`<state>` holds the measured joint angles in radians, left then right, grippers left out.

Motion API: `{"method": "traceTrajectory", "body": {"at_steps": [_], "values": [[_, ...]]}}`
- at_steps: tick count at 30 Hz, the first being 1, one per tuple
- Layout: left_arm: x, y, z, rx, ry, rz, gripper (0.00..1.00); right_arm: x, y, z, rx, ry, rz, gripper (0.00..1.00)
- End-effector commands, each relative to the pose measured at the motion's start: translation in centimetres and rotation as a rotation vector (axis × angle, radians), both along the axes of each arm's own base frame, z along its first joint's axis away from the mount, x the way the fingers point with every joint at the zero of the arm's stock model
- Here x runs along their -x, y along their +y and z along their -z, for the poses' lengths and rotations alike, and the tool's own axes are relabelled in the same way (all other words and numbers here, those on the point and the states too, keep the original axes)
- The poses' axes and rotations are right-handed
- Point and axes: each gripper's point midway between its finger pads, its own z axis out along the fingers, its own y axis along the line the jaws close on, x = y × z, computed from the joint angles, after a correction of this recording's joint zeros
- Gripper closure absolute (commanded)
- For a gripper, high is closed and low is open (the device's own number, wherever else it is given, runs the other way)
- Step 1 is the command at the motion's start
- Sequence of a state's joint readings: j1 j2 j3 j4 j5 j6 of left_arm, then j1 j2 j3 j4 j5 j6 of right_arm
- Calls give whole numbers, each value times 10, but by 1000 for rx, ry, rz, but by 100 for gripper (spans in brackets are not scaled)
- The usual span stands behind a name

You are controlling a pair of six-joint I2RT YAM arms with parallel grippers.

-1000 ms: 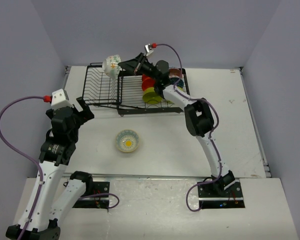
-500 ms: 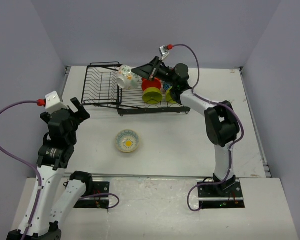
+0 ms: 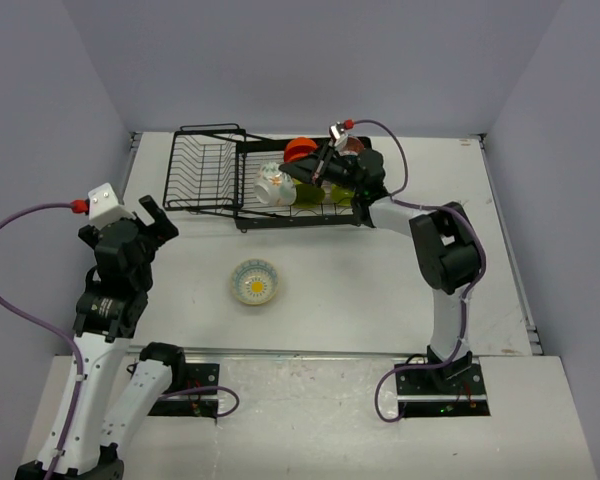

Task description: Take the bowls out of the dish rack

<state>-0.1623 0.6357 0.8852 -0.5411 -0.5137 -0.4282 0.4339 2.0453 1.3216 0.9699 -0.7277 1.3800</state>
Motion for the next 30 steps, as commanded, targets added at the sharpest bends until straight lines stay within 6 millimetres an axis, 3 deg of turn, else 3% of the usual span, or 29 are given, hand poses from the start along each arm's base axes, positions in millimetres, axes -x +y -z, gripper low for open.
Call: {"method": "traceTrajectory", "body": {"at_steps": [1,9,20,30], "values": [[-1,7,-2,7,-19,-39,0,28,-6,-51,-70,-155,-26,100],[-2,7,-3,9,-23,-37,0,58,-11,-48,-48,-185,-51,100],[-2,8,-4,12,-27,-38,0,98,-5,-28,35,-240,-102,100],[-1,8,-5,15,-31,-36,0,131,9,3,81,-236,-166,100]]}}
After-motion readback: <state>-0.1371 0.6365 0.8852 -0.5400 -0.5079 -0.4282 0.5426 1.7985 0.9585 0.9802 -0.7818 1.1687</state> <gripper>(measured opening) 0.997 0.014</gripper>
